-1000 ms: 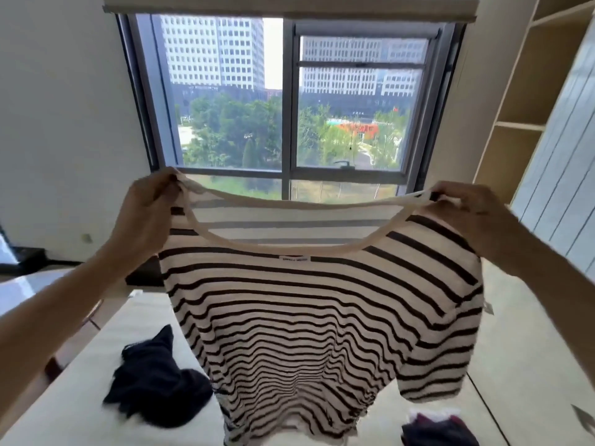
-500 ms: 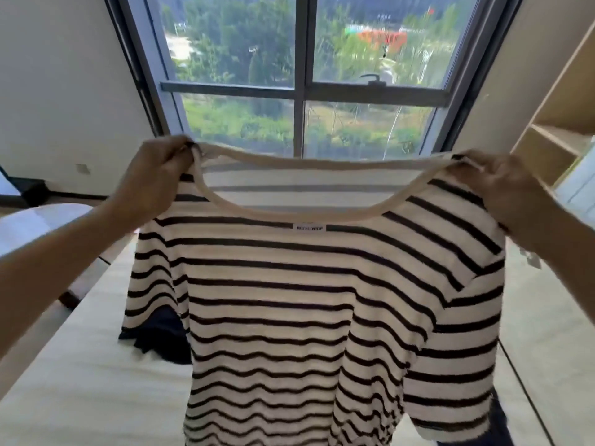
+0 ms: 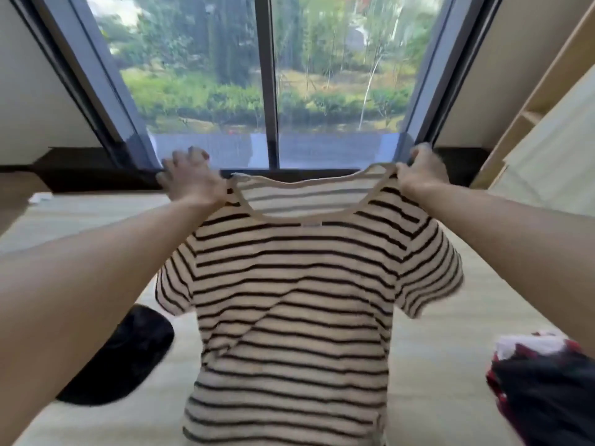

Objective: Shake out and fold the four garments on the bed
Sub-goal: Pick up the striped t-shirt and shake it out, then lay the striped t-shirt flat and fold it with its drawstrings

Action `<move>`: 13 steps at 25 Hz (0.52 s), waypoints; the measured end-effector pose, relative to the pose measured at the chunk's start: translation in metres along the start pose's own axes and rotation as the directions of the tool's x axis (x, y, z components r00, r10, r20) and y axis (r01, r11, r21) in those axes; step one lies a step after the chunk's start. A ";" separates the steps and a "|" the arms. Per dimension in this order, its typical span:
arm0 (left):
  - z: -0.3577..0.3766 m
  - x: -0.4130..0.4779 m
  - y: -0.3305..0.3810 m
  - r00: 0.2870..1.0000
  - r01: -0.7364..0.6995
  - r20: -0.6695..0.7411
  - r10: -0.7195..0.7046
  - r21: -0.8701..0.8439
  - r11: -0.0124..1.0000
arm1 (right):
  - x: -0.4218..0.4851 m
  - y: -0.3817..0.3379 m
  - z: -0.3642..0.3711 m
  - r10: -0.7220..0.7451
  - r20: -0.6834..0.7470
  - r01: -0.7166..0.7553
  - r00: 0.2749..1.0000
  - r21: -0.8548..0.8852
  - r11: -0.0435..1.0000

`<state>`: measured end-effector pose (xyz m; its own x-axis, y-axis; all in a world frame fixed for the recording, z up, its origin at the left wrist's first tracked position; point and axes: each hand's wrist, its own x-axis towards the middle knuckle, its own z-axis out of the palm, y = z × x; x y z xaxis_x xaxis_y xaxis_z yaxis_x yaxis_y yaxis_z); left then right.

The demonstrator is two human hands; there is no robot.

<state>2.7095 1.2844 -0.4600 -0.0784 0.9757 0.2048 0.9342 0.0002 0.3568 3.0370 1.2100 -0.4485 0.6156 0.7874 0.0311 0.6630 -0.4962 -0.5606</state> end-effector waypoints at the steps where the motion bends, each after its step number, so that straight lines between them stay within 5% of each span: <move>1: 0.042 -0.018 -0.003 1.000 -0.028 0.012 0.027 0.059 0.998 | -0.006 0.018 0.041 -0.009 -0.039 0.005 0.999 -0.092 0.996; 5: 0.208 -0.171 -0.066 0.876 -0.293 0.412 0.251 0.042 0.955 | -0.128 0.136 0.202 -0.283 0.083 0.291 0.956 -0.121 0.949; 8: 0.280 -0.261 -0.126 0.715 -0.264 0.688 0.124 0.102 0.959 | -0.217 0.214 0.271 -0.122 0.401 0.184 0.908 -0.122 0.975; 10: 0.302 -0.296 -0.151 0.658 -0.260 0.750 0.067 0.143 0.955 | -0.254 0.248 0.298 0.008 0.545 0.106 0.838 -0.177 0.979; 13: 0.306 -0.331 -0.173 0.700 -0.232 0.708 0.093 0.103 0.967 | -0.271 0.281 0.310 -0.012 0.620 0.292 0.785 -0.352 0.889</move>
<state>2.6801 1.0285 -0.8687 0.2782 0.8380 -0.4693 0.9576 -0.2038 0.2038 2.9239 0.9706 -0.8712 0.2110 0.8507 -0.4815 0.9194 -0.3400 -0.1978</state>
